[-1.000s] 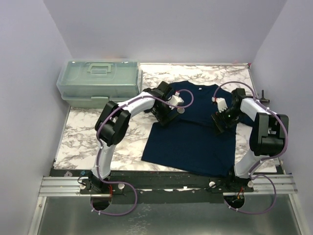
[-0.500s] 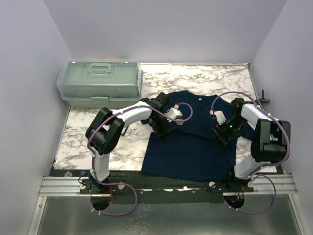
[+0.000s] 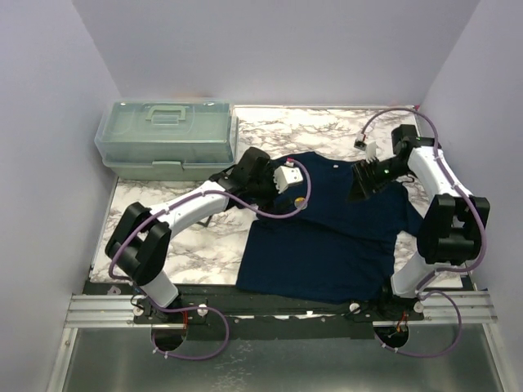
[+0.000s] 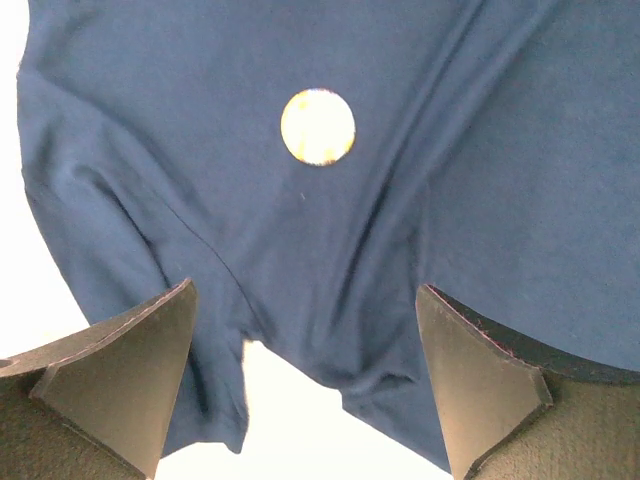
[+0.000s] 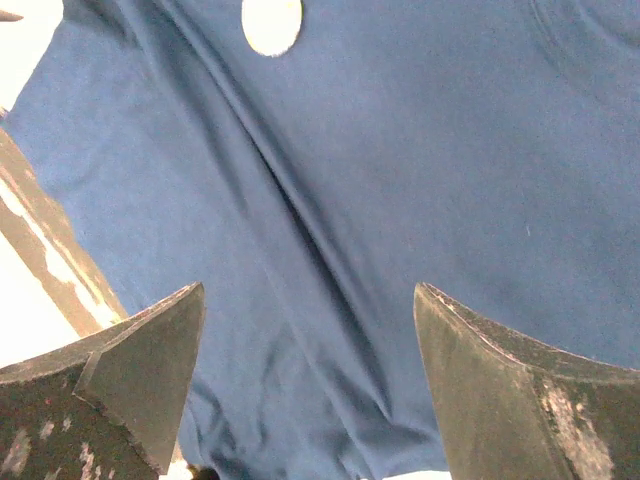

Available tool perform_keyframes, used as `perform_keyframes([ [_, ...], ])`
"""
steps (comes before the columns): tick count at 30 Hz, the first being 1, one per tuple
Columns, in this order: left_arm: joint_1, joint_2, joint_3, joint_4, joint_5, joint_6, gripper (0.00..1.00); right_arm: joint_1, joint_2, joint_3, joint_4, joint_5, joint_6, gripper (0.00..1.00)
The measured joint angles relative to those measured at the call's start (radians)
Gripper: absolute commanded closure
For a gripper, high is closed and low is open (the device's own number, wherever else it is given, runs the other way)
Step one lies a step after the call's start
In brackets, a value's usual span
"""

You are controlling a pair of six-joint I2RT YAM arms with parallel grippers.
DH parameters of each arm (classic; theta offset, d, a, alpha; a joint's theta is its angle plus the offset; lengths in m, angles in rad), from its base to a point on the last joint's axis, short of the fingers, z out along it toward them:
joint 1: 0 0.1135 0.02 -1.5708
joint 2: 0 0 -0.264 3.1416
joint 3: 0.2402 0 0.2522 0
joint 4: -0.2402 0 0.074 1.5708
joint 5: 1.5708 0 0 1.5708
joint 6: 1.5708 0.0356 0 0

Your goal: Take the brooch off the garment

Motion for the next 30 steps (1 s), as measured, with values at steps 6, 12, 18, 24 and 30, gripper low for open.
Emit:
perform_keyframes([
  [6, 0.0, 0.027, -0.096, 0.281, 0.018, 0.083, 0.21, 0.109, 0.08, 0.012, 0.2, -0.078, 0.218, 0.37],
  [12, -0.002, 0.136, -0.106, 0.483, 0.017, 0.199, 0.36, 0.207, 0.182, 0.023, 0.378, -0.101, 0.408, 0.57],
  [18, -0.017, 0.196, -0.106, 0.56, 0.026, 0.312, 0.43, 0.256, 0.245, 0.053, 0.471, -0.102, 0.502, 0.72],
  [24, -0.043, 0.22, -0.129, 0.591, 0.059, 0.412, 0.45, 0.27, 0.305, 0.055, 0.548, -0.102, 0.584, 0.83],
  [30, -0.067, 0.274, -0.132, 0.596, 0.068, 0.457, 0.46, 0.285, 0.356, 0.055, 0.586, -0.103, 0.629, 0.84],
])
